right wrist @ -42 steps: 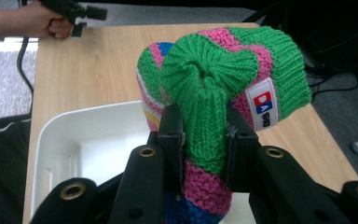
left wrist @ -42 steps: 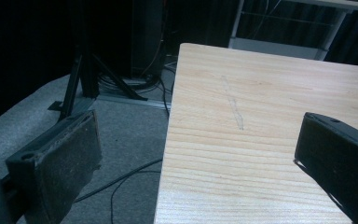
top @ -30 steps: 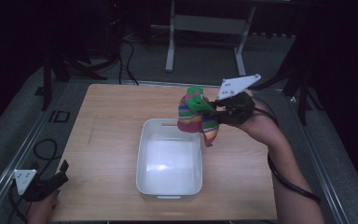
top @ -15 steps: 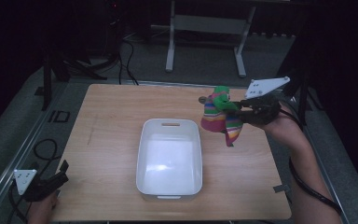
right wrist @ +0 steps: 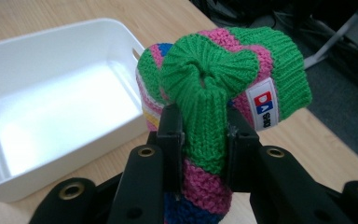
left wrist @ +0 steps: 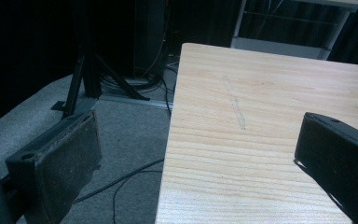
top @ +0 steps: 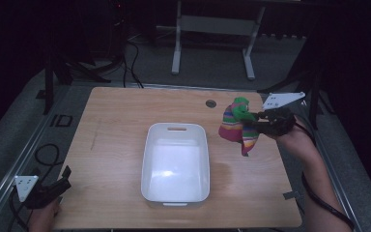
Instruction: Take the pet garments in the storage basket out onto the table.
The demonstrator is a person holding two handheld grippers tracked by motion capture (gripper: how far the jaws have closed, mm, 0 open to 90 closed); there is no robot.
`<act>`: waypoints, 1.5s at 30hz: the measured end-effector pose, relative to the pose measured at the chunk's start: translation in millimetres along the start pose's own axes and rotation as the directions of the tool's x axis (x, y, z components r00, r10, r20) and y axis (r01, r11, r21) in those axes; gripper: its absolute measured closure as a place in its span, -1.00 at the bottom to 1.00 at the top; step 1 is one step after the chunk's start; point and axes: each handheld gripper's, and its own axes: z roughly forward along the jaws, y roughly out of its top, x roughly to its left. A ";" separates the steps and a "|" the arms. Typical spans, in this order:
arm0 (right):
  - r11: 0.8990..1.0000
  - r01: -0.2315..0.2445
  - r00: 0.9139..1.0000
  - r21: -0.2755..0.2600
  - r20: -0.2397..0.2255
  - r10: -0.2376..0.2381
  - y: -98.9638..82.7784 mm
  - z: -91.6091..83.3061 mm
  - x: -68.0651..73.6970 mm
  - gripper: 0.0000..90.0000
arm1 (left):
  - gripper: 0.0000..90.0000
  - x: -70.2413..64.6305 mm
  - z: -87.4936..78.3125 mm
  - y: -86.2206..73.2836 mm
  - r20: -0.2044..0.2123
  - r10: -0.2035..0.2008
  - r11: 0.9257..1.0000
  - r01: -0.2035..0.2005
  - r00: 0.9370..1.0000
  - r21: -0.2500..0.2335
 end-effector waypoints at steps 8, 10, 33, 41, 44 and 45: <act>0.996 -0.072 0.997 0.048 -0.011 0.073 -37.3 43.3 -5.2 0.60 | -0.98 0.0 0.0 0.0 0.003 0.001 1.000 -0.001 1.000 0.000; 0.995 -0.086 0.996 0.051 -0.012 0.086 -44.9 52.1 -5.6 0.60 | -0.98 0.0 0.0 0.0 0.003 0.001 1.000 -0.001 1.000 0.000; 0.970 -0.217 0.972 0.112 -0.062 0.225 -106.9 125.4 0.0 0.59 | -0.98 -0.3 -0.3 -0.1 0.005 0.007 1.000 -0.007 1.000 0.000; 0.957 -0.220 0.972 0.191 -0.035 0.231 -122.0 145.0 1.9 0.57 | -0.98 -0.6 -0.2 -0.1 0.006 0.009 1.000 -0.009 1.000 0.001; 0.953 -0.229 0.970 0.198 -0.039 0.242 -124.0 148.8 0.9 0.56 | -0.98 -0.5 -0.1 -0.1 0.006 0.009 1.000 -0.009 1.000 0.001; 0.952 -0.229 0.970 0.200 -0.039 0.242 -124.1 149.4 1.1 0.56 | -0.98 -0.5 -0.1 -0.1 0.006 0.009 1.000 -0.009 1.000 0.001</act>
